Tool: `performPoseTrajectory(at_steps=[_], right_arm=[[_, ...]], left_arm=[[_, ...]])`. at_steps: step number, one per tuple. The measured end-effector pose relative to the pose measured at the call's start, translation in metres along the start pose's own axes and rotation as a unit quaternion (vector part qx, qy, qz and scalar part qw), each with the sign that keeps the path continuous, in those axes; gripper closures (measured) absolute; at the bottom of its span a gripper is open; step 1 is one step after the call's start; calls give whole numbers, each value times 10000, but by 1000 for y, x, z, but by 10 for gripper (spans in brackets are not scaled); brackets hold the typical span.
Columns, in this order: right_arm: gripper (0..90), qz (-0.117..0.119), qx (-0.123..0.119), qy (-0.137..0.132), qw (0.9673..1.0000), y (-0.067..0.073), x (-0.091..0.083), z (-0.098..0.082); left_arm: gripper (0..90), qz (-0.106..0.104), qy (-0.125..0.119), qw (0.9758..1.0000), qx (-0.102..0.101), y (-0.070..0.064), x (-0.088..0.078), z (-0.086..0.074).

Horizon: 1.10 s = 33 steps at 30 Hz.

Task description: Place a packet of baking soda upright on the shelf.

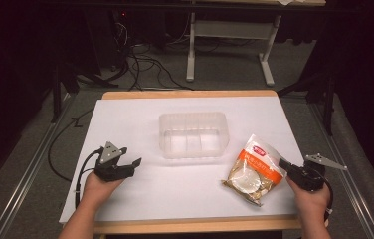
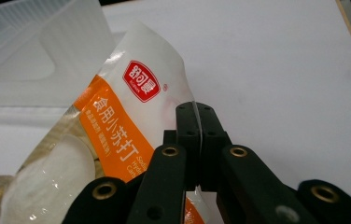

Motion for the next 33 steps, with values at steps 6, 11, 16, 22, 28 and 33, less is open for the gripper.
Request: performPoseTrajectory(at_steps=[6,11,16,22,28,33], right_arm=[[900,171,-243,-250,9992,13,-7,12],[900,366,-323,-375,9981,25,-14,20],[900,588,-416,-596,9956,41,-25,31],[900,486,-500,-1045,9921,47,-37,43],[900,325,-549,-1411,9879,49,-49,54],[900,228,-589,-1594,9852,48,-55,61]], left_arm=[[324,35,7,10000,-41,2,-1,-2],[324,51,22,10000,-27,2,0,-2],[324,63,-32,9999,-71,3,-2,-1],[324,56,-40,9999,-115,5,-1,-1],[325,63,-49,9999,-119,5,0,-1],[325,70,-37,9999,-130,6,-1,-1]])
Point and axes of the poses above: each handheld gripper's, and its own axes: x roughly forward along the jaws, z roughly out of its top, y roughly to its left, the point moved 6 cm from there along x, roughly forward along the jaws, and after that the axes turned 6 degrees about x, right-handed, at the moved point
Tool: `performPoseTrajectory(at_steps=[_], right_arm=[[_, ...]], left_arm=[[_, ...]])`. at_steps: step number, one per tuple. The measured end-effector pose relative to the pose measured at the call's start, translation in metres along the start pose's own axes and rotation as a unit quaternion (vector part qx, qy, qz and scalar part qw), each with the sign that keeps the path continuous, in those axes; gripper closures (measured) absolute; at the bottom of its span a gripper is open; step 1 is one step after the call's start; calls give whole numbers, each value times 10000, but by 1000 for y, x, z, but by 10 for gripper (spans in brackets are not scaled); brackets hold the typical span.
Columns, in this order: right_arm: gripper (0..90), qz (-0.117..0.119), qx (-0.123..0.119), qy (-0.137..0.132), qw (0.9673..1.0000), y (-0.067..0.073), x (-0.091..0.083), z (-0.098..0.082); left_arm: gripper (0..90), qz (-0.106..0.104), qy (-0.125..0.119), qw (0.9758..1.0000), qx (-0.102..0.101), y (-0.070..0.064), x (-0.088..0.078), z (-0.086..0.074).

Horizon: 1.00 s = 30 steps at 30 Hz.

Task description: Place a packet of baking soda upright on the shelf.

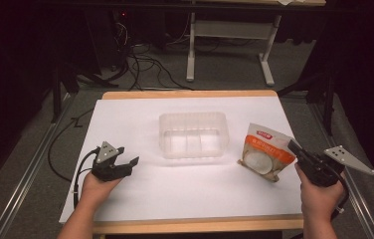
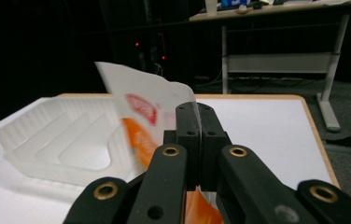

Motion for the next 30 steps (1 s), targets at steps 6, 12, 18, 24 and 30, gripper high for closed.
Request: performPoseTrajectory(at_steps=[6,12,18,24,30], right_arm=[[900,-73,116,-145,9998,-4,-2,4],[900,-96,-14,-87,9999,-1,-2,0],[900,-79,-175,-64,9998,5,-2,-7],[900,-97,-282,9,9996,8,-4,-16],[899,-134,-275,-19,9995,8,-6,-18]], left_arm=[[325,7,-11,10000,14,1,0,0],[325,5,-37,10000,-7,1,-1,1],[326,0,-36,10000,17,0,-1,1],[326,-19,-22,10000,65,-1,-1,1],[326,-26,-29,10000,63,-1,-2,1]])
Point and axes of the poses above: each handheld gripper's, and its own axes: x roughly forward along the jaws, z roughly out of its top, y roughly to its left, the point moved 6 cm from there along x, roughly forward along the jaws, and after that the axes turned 6 degrees about x, right-handed, at the moved point
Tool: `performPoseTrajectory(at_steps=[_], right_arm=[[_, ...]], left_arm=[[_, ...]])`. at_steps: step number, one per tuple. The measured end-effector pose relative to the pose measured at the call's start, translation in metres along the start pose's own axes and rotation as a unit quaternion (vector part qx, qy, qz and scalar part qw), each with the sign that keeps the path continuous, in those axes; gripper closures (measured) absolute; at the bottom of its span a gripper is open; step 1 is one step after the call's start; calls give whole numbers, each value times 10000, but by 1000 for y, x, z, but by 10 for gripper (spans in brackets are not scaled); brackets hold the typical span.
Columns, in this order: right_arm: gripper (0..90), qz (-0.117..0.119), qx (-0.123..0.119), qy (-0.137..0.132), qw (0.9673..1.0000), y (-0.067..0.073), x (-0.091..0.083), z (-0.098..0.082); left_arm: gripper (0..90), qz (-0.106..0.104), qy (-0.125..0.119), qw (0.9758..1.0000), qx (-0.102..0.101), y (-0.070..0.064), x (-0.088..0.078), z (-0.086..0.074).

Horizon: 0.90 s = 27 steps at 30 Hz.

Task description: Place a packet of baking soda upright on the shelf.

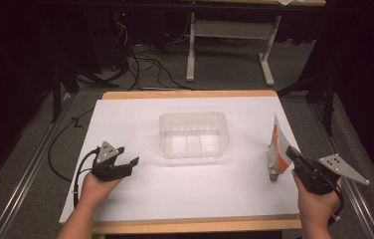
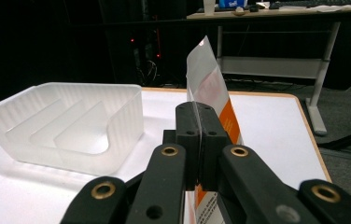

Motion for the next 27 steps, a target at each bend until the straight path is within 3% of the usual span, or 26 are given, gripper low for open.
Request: performPoseTrajectory(at_steps=[8,11,21,27], right_arm=[[884,-45,-48,-47,10000,1,-2,-3],[842,-89,-46,-56,9999,0,-2,-4],[749,-247,77,369,9990,-10,14,-25],[767,-382,57,510,9980,-14,22,-34]], left_arm=[[326,-1,4,10000,2,0,0,0],[326,-2,1,10000,9,0,0,0],[326,-22,39,10000,30,-1,1,-1],[326,-28,40,10000,36,-2,2,-1]])
Point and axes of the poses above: each handheld gripper's, and its own axes: x roughly forward along the jaws, z roughly out of its top, y roughly to its left, the point moved 6 cm from there along x, roughly forward along the jaws, and after that the axes turned 6 degrees about x, right-handed, at the moved point
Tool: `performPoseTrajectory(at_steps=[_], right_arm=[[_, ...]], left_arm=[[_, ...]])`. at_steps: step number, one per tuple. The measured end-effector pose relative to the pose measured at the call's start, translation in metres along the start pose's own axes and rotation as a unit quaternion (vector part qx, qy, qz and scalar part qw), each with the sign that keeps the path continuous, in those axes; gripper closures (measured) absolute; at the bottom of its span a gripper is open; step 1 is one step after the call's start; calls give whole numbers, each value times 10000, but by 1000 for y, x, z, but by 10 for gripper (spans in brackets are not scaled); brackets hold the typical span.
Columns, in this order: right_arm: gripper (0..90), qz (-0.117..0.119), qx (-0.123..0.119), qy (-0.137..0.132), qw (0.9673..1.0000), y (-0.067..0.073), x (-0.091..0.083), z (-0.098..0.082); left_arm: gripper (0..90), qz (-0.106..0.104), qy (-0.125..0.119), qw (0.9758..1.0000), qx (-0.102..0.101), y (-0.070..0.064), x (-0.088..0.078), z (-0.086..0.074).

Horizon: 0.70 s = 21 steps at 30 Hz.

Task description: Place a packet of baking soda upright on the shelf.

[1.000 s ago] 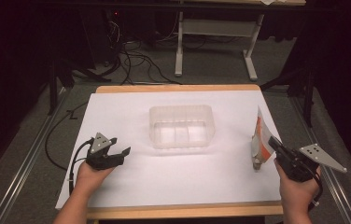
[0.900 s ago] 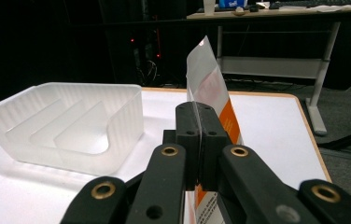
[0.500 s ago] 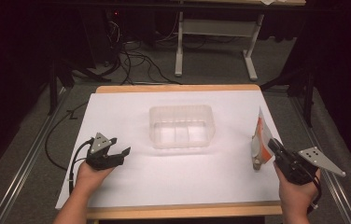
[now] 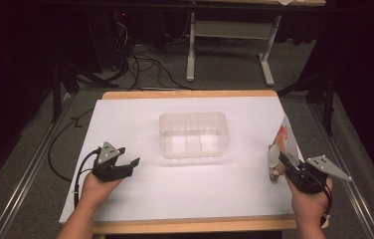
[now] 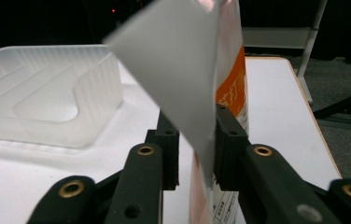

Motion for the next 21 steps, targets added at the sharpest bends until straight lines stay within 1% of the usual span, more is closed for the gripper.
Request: performPoseTrajectory(at_steps=[1,2,6,10,11,12,13,15,16,21], right_arm=[[767,0,0,0,10000,0,0,0],[804,-53,12,2,10000,-2,2,-1],[892,-94,87,-14,9999,-5,2,0],[900,-141,91,-18,9999,-8,1,1],[900,-177,96,-11,9998,-9,0,1],[900,-262,61,-29,9996,-10,0,2],[900,-262,61,-29,9996,-10,0,2],[900,-342,42,-56,9994,-12,-1,4],[900,-403,-24,-66,9992,-13,-2,5],[900,-432,-121,-118,9989,-12,-4,8]], left_arm=[[325,0,0,10000,0,0,0,0],[326,-5,17,10000,4,0,0,0],[326,-6,13,10000,6,0,0,0],[326,-7,15,10000,8,0,0,0],[326,-7,14,10000,7,0,0,0],[326,-10,15,10000,9,0,0,0],[325,-10,15,10000,9,0,0,0],[326,-9,14,10000,19,0,0,0],[326,-1,-2,10000,2,0,0,0],[326,-1,-1,10000,3,1,-1,0]])
Point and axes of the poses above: each handheld gripper's, and its own axes: x roughly forward along the jaws, z roughly out of its top, y roughly to its left, the point moved 6 cm from there along x, roughly forward along the jaws, and after that the axes turned 6 degrees about x, right-handed, at the moved point
